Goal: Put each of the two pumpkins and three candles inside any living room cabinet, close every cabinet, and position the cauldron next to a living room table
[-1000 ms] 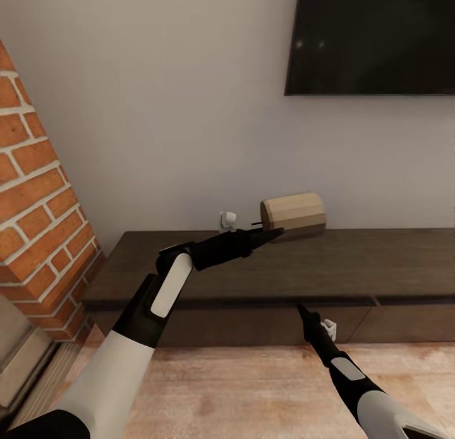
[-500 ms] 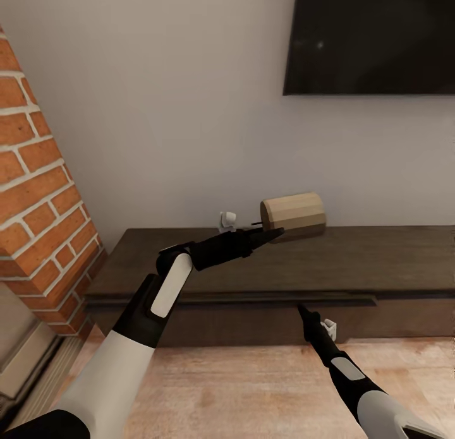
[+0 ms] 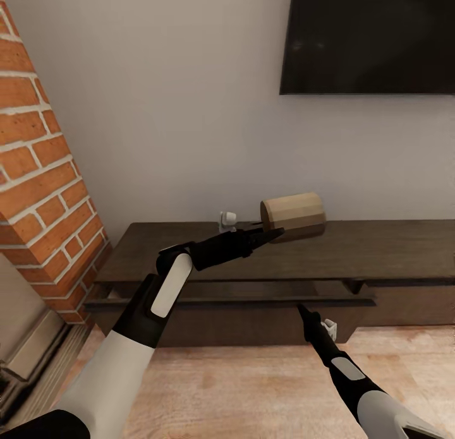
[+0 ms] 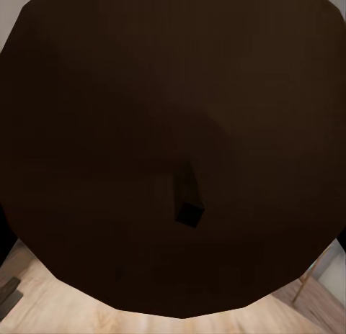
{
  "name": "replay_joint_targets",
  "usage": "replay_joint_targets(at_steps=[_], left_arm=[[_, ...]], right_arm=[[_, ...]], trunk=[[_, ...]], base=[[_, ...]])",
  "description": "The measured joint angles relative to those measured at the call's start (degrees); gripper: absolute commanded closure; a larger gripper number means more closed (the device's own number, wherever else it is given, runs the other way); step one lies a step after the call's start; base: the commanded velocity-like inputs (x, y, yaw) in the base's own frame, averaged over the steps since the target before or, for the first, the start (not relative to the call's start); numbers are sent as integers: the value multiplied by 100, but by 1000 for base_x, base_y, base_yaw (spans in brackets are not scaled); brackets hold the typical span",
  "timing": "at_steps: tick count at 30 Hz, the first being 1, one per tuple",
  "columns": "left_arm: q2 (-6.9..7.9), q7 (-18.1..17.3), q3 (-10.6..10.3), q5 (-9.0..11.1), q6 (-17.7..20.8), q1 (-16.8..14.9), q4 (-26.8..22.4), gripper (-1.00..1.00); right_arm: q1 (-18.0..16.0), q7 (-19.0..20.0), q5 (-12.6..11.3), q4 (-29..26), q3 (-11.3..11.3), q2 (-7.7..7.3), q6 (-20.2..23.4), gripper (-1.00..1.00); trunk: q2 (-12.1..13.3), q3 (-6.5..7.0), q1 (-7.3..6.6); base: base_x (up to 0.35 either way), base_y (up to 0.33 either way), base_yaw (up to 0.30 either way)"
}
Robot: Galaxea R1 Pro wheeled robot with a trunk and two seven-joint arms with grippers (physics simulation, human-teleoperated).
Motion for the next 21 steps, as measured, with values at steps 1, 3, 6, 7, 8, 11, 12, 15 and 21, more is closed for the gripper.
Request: replay_joint_targets(at_steps=[1, 3, 6, 7, 8, 11, 12, 15, 21], left_arm=[[0, 0, 1, 11, 4, -1, -1, 100], [0, 0, 1, 12, 4, -2, -1, 100], [0, 0, 1, 13, 4, -1, -1, 100], [0, 0, 1, 14, 5, -2, -1, 100], [0, 0, 1, 12, 4, -2, -1, 100], [0, 0, 1, 12, 4, -2, -1, 100], [0, 0, 1, 11, 3, -2, -1, 100], [0, 0, 1, 9, 3, -2, -1, 100], [0, 0, 0, 0, 2, -1, -1, 100]], right_arm=[[-1, 0, -1, 2, -2, 0, 0, 100], [1, 0, -1, 0, -3, 0, 0, 100], [0, -1, -2, 1, -6, 0, 0, 100], [0, 0, -2, 1, -7, 0, 0, 100], [1, 3, -5, 2, -6, 0, 1, 100], [-1, 5, -15, 10, -4, 0, 3, 100], [-2, 8, -13, 12, -6, 0, 2, 100], [1, 7, -11, 6, -8, 0, 0, 100], [1, 6, -14, 5, -17, -1, -1, 100]], trunk=[[0, 0, 0], [0, 0, 0], [0, 0, 0], [0, 0, -1], [0, 0, -1], [0, 0, -2], [0, 0, -1], [0, 0, 0], [0, 0, 1]], base=[[-116, 0, 0], [-110, 0, 0], [-91, 0, 0], [-40, 0, 0], [-21, 0, 0], [-15, 0, 0], [-82, 0, 0], [-141, 0, 0], [-213, 0, 0]])
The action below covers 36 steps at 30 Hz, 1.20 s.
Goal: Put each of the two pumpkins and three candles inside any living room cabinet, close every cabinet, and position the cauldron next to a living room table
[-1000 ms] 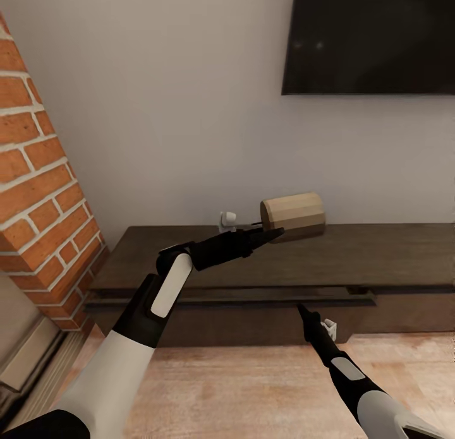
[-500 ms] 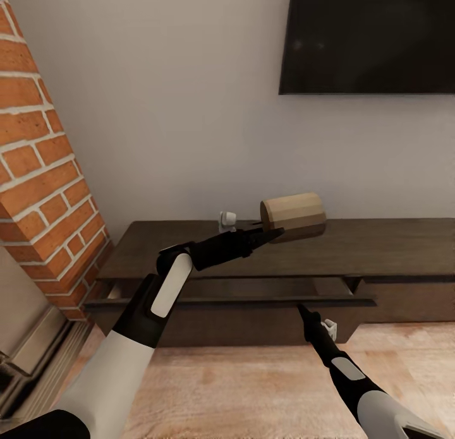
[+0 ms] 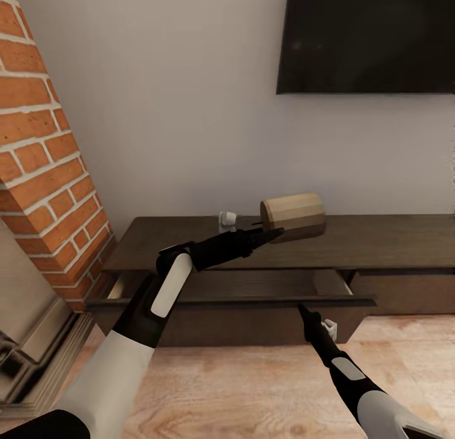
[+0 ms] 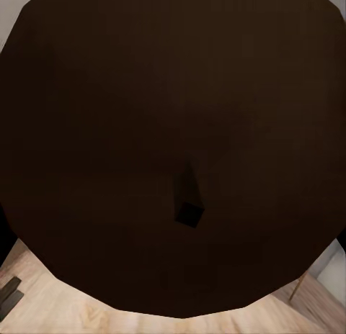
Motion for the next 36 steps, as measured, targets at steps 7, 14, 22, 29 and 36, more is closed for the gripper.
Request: replay_joint_targets(at_steps=[7, 14, 22, 29, 36], left_arm=[[0, 4, 0, -4, 0, 1, 0, 100], [0, 14, 1, -5, 2, 0, -1, 100], [0, 50, 0, -9, 1, 0, 0, 100], [0, 53, 0, -6, 3, 1, -1, 100], [0, 62, -4, -8, 2, 1, -1, 100]], right_arm=[[0, -1, -3, 1, -8, 0, -7, 100], [0, 2, -10, 5, -4, 0, -7, 100], [-3, -1, -5, 5, -10, -1, -10, 100], [-1, 2, -13, 6, -11, -1, -7, 100], [0, 2, -13, 6, -12, -1, -5, 100]], trunk=[[0, 0, -1], [0, 0, -3], [0, 0, 0], [0, 0, -3], [0, 0, -3]], base=[[-180, 0, 0], [-12, 0, 0], [-103, 0, 0], [-31, 0, 0], [-5, 0, 0]])
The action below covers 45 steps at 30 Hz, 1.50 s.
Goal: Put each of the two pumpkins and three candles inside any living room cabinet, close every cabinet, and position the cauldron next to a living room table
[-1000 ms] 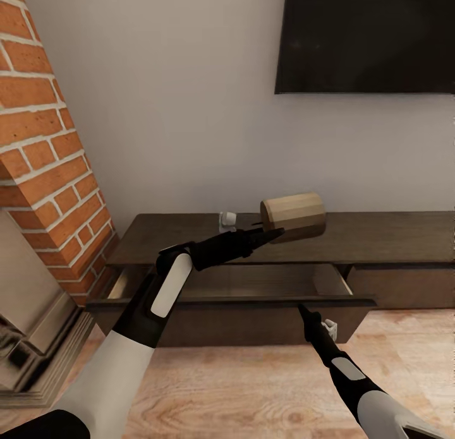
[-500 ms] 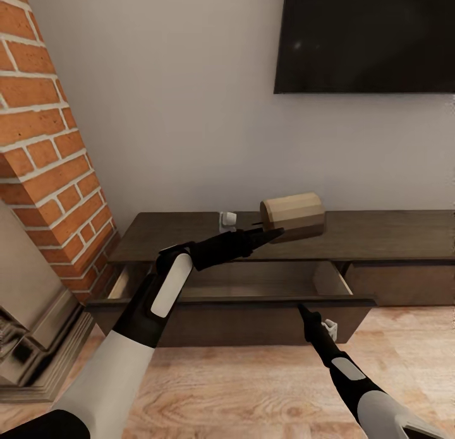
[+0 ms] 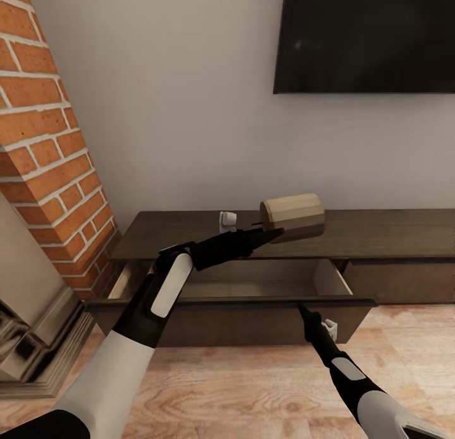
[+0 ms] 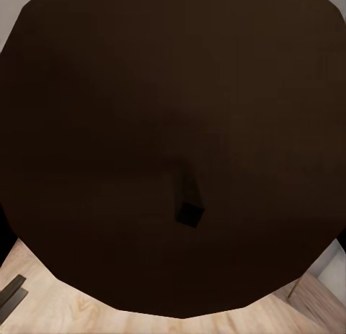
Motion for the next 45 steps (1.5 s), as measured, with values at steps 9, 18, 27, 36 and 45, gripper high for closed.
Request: replay_joint_targets(at_steps=[9, 18, 27, 36, 45], left_arm=[[-1, 8, 2, 2, 1, 0, 0, 100], [-2, 8, 1, 1, 1, -1, 0, 100], [-1, 8, 3, 1, 0, 2, 0, 100], [-3, 8, 4, 2, 1, -1, 0, 100], [-3, 8, -2, -4, -2, -1, 0, 100]], right_arm=[[0, -1, -2, -1, -7, 0, 7, 100], [0, -1, 4, -1, -10, 0, 7, 100], [-2, -2, 8, -1, -22, 0, 3, 100], [1, -2, 1, -1, -22, 1, 7, 100], [-2, -3, 6, 0, -24, 0, 4, 100]], trunk=[[0, 0, 0], [0, 0, 0], [0, 0, 1], [0, 0, 0], [0, 0, 2]], base=[[-70, 0, 0], [-5, 0, 0], [-171, 0, 0], [-8, 0, 0], [-57, 0, 0]])
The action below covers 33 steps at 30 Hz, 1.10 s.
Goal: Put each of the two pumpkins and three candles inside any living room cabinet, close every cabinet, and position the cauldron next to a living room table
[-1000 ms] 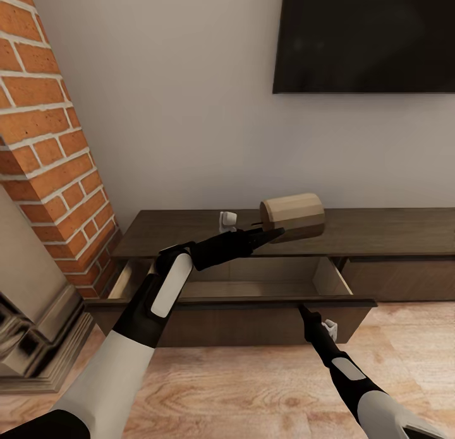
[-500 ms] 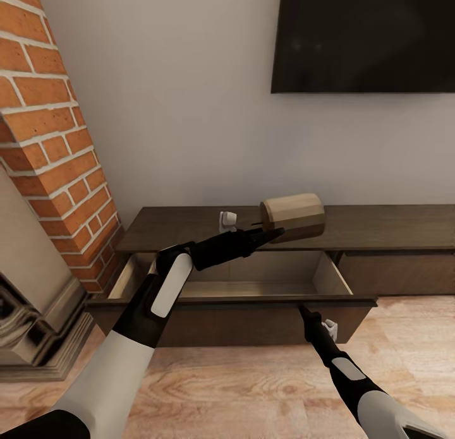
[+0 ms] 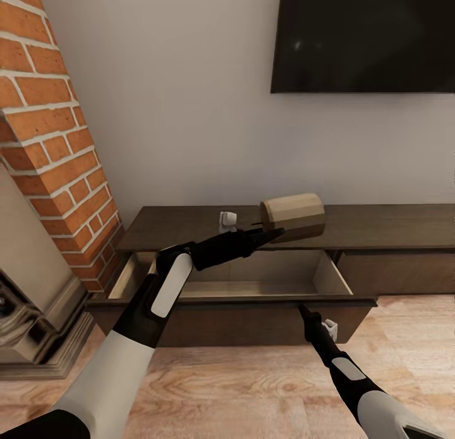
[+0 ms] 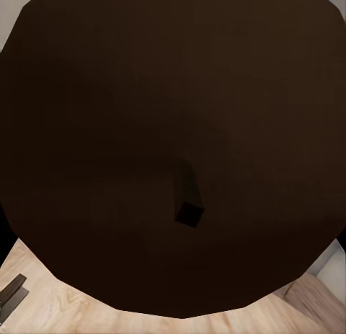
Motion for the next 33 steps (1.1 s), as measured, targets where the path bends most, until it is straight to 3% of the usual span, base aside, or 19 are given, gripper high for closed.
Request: replay_joint_targets(at_steps=[33], left_arm=[[0, 0, 4, 5, 2, 0, -1, 100]], right_arm=[[2, 1, -7, 0, -3, 2, -7, 100]], trunk=[[0, 0, -2]], base=[[-39, 0, 0]])
